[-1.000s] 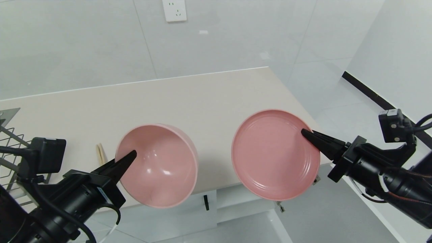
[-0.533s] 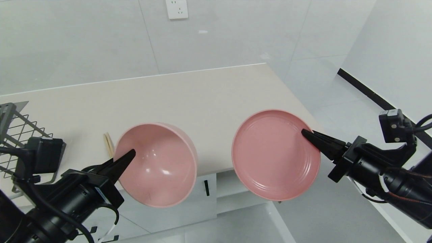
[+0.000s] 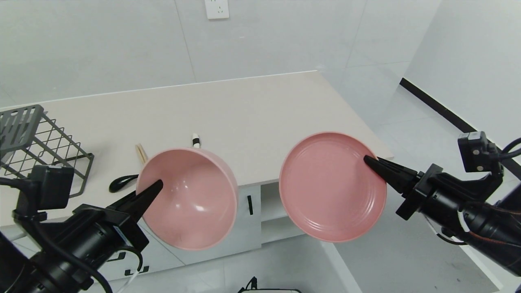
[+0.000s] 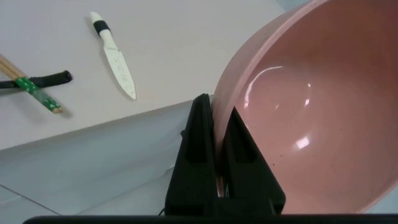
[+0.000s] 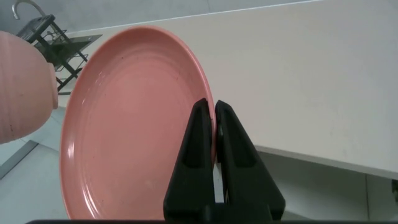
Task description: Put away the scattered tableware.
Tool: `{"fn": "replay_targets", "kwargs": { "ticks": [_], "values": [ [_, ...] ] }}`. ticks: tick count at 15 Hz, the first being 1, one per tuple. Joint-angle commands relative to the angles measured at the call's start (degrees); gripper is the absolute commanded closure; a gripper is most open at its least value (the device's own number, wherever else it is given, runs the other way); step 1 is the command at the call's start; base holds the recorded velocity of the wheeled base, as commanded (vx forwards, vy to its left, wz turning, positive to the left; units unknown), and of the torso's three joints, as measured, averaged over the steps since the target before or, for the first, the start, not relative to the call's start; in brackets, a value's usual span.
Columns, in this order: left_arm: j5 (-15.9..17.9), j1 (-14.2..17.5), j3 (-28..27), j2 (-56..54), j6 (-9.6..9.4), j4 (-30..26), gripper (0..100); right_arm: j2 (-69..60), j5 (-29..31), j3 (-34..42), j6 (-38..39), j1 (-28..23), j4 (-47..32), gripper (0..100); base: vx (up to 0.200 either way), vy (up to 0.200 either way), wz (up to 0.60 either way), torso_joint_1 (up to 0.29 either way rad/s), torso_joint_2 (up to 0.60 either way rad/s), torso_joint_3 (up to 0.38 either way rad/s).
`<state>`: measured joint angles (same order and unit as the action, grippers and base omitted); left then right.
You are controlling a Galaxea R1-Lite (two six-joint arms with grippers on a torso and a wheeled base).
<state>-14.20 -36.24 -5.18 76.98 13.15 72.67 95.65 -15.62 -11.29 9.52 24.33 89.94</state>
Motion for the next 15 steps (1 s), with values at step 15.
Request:
{"fn": "replay_targets", "kwargs": {
  "ticks": [15],
  "values": [
    [0.23, -0.67, 1.31, 0.54, 0.03, -0.42, 100, 0.33, -0.03, 1.53, -0.12, 0.19, 0.06, 100, 0.000, 0.000, 0.00, -0.234, 0.40, 0.164]
  ]
}}
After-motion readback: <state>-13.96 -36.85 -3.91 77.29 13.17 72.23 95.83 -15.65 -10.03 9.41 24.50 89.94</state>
